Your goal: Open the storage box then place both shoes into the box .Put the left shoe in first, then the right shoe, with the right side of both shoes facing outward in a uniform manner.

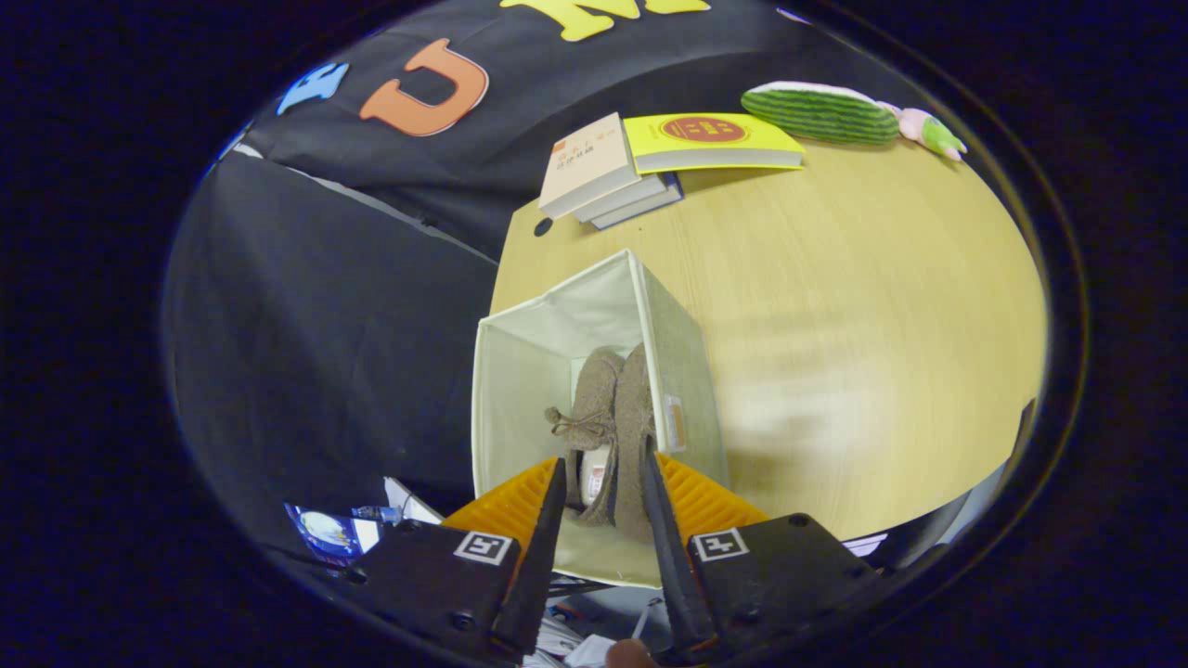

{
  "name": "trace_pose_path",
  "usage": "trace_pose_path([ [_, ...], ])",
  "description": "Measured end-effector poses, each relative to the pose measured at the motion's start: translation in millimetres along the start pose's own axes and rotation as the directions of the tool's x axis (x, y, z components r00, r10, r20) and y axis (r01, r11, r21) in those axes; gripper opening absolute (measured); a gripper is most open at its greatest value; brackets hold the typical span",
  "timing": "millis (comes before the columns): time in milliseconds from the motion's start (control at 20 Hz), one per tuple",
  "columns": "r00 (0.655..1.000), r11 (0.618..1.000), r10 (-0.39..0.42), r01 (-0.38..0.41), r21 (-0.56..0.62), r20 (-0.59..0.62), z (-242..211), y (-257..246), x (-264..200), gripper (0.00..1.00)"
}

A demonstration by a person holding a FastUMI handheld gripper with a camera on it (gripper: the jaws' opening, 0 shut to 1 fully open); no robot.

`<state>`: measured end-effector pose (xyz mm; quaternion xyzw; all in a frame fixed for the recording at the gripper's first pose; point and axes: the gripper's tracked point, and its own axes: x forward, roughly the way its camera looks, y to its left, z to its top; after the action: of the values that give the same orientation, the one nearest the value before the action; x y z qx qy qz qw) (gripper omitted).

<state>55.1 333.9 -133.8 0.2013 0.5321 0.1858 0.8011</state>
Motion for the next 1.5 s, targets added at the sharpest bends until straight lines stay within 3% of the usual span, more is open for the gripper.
trace_pose_path([
  [100, 0.996, 0.994, -0.021, 0.03, -0.106, 0.091, 17.4, -3.8, -8.8, 0.64],
  [200, 0.974, 0.963, -0.041, 0.098, -0.252, 0.222, 41.6, -6.3, -21.1, 0.66],
  [350, 0.914, 0.91, -0.038, 0.199, -0.363, 0.405, 68.8, -3.1, -54.9, 0.74],
  [500, 0.846, 0.872, 0.019, 0.247, -0.423, 0.532, 76.0, 2.9, -96.9, 0.81],
  [650, 0.746, 0.848, 0.076, 0.3, -0.437, 0.661, 70.4, -2.6, -145.7, 0.83],
  [800, 0.584, 0.847, 0.093, 0.379, -0.372, 0.807, 82.5, -22.2, -201.8, 1.0],
  [1050, 0.459, 0.864, 0.068, 0.418, -0.282, 0.886, 78.9, -56.3, -245.4, 1.0],
  [1200, 0.433, 0.867, 0.085, 0.411, -0.281, 0.898, 62.1, -58.2, -252.1, 1.0],
  [1350, 0.47, 0.869, 0.099, 0.388, -0.306, 0.877, 45.5, -58.6, -239.4, 1.0],
  [1500, 0.463, 0.863, 0.082, 0.41, -0.295, 0.882, 38.3, -65.0, -240.2, 1.0],
])
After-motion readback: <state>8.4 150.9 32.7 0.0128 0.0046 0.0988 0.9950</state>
